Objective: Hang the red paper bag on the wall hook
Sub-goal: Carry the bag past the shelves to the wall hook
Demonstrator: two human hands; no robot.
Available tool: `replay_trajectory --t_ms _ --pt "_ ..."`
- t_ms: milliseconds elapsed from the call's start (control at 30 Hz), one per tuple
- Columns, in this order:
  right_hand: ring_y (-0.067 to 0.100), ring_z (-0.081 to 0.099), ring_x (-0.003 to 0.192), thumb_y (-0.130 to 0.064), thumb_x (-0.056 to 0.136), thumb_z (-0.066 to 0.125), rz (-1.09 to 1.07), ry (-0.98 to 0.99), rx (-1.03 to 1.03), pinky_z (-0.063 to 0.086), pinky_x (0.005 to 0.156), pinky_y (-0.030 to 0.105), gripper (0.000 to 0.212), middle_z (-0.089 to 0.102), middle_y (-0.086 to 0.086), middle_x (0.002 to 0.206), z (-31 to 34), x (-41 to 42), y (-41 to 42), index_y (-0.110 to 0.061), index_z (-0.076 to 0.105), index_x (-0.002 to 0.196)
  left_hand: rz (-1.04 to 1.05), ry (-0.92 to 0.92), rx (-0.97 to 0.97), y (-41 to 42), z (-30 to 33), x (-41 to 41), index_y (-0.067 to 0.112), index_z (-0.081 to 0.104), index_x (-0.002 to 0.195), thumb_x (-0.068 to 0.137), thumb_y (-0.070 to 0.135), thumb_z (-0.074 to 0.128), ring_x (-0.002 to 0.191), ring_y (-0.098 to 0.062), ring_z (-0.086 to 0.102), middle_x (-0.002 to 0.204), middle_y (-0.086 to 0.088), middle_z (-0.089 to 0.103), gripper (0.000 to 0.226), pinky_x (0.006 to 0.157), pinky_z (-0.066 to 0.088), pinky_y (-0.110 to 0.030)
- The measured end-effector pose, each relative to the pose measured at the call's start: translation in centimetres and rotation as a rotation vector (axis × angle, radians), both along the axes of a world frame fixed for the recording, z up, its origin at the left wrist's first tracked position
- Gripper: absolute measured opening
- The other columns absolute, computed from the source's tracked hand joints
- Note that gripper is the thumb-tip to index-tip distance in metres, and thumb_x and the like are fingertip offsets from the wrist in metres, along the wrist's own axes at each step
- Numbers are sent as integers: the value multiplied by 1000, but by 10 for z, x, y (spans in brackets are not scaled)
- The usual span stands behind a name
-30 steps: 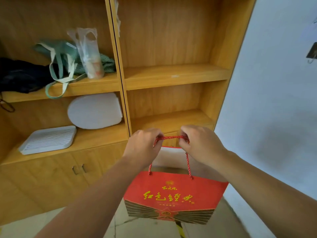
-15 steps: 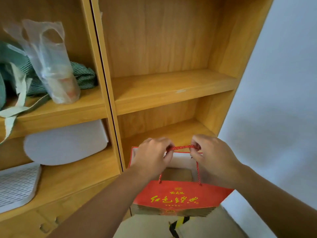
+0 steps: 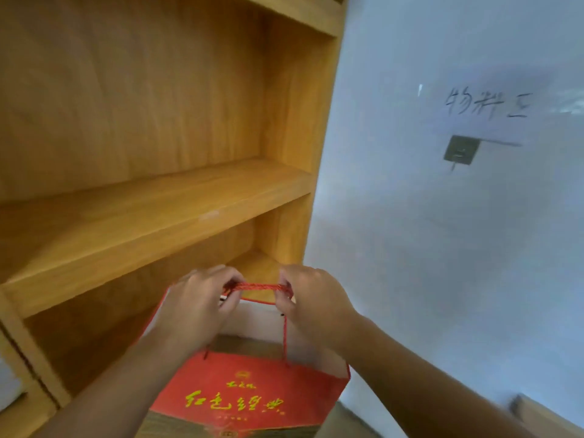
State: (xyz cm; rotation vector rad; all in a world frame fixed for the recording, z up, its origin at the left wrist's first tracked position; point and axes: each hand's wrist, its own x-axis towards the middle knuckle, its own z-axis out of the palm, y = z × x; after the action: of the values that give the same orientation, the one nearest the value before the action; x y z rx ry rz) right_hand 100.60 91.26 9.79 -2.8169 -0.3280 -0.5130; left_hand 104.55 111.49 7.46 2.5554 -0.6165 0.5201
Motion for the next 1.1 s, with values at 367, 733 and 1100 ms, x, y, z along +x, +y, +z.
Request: replay_trajectory --t_ms 367,733,1100 --pt "25 61 76 -27 95 54 -417 19 0 47 67 37 12 67 2 90 -3 -29 -92 -17 59 92 -491 -7 -38 -124 -6 56 33 68 90 84 25 72 82 -10 66 87 15 71 11 70 52 -34" --pt "25 62 78 -24 95 57 -627 -43 -49 46 68 36 12 67 3 92 10 -47 -143 -13 61 95 -694 4 -63 -207 8 66 31 69 96 90 26 67 87 -10 67 95 14 73 8 69 42 -17" --pt "19 64 75 -23 98 57 -694 -97 50 58 71 40 8 66 -2 87 27 -44 -213 -18 60 94 -729 3 -100 -276 37 69 25 71 103 93 25 67 91 -10 66 99 10 73 10 82 58 -31"
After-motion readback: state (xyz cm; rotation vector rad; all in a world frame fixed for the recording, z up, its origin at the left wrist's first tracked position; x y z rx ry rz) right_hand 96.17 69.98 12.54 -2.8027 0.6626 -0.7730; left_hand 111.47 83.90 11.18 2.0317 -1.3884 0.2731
